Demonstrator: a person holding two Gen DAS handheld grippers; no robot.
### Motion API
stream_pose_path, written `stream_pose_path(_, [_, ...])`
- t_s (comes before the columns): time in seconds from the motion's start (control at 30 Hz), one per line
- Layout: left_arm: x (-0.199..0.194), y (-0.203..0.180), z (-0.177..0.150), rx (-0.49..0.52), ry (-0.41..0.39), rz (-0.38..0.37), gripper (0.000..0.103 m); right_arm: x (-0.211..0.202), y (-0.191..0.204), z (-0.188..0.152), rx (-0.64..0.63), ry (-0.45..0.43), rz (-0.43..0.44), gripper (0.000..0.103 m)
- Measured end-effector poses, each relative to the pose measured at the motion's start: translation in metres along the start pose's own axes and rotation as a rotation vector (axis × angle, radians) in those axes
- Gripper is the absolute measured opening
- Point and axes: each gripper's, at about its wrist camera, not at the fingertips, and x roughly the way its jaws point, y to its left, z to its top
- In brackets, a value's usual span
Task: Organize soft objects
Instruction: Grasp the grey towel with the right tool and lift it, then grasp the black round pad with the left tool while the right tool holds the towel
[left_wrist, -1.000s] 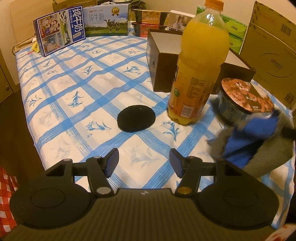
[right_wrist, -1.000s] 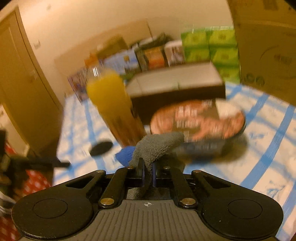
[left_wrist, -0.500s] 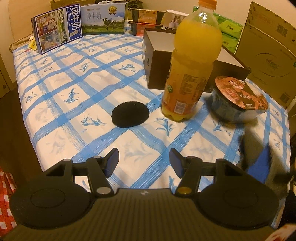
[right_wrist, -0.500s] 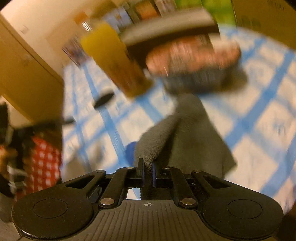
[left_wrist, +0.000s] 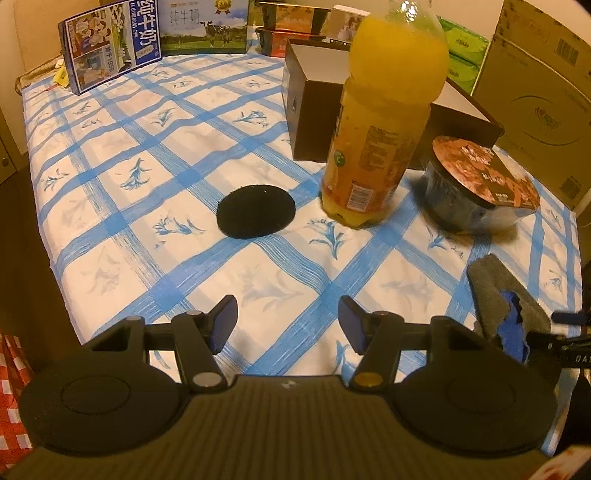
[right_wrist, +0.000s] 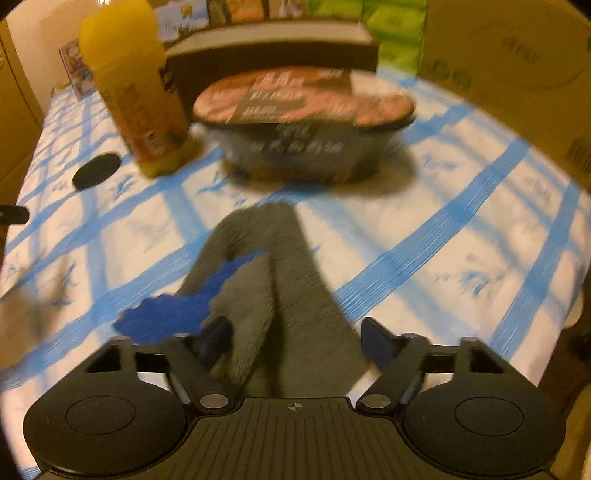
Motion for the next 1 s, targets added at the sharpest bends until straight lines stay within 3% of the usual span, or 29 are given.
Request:
stream_pose_path(0.3, [0.007, -0.002, -0.002, 0.005, 0.021, 0.002, 0.057, 0.020, -0.015, 0.001, 0.160, 0.028, 0.176, 0.086])
stream_pose_path(0.4, [0.010, -0.001, -0.003, 0.004, 0.029, 0.007, 0.057, 0.021, 0.012, 0.003, 0.080, 0.032, 0.217, 0.086])
stream_pose_path(0.53, [0.011, 0.001, -0.004, 0.002, 0.033, 0.007, 0.057, 0.028, 0.048, -0.001, -0.063, 0.030, 0.158, 0.085])
stream_pose_path(0.57, [0.011, 0.001, -0.004, 0.002, 0.033, 0.008, 0.057, 0.029, 0.055, -0.003, -0.102, 0.025, 0.133, 0.082])
stream_pose_path(0.6, [0.012, 0.001, -0.004, 0.002, 0.034, 0.010, 0.057, 0.029, 0.061, -0.004, -0.135, 0.019, 0.115, 0.070])
stream_pose_path(0.67, [0.013, 0.004, -0.005, 0.000, 0.035, 0.011, 0.057, 0.028, 0.064, -0.007, -0.167, 0.009, 0.095, 0.058])
stream_pose_path(0.73, [0.013, 0.006, -0.005, -0.001, 0.035, 0.012, 0.057, 0.024, 0.062, -0.005, -0.169, 0.003, 0.105, 0.036])
stream_pose_path(0.8, [0.014, 0.008, -0.006, 0.003, 0.032, 0.012, 0.057, 0.019, 0.059, -0.002, -0.163, -0.003, 0.120, 0.024])
stream_pose_path(1.0, [0.020, 0.013, -0.001, 0.042, 0.013, 0.016, 0.057, 0.001, 0.064, 0.017, -0.166, -0.050, 0.140, 0.021])
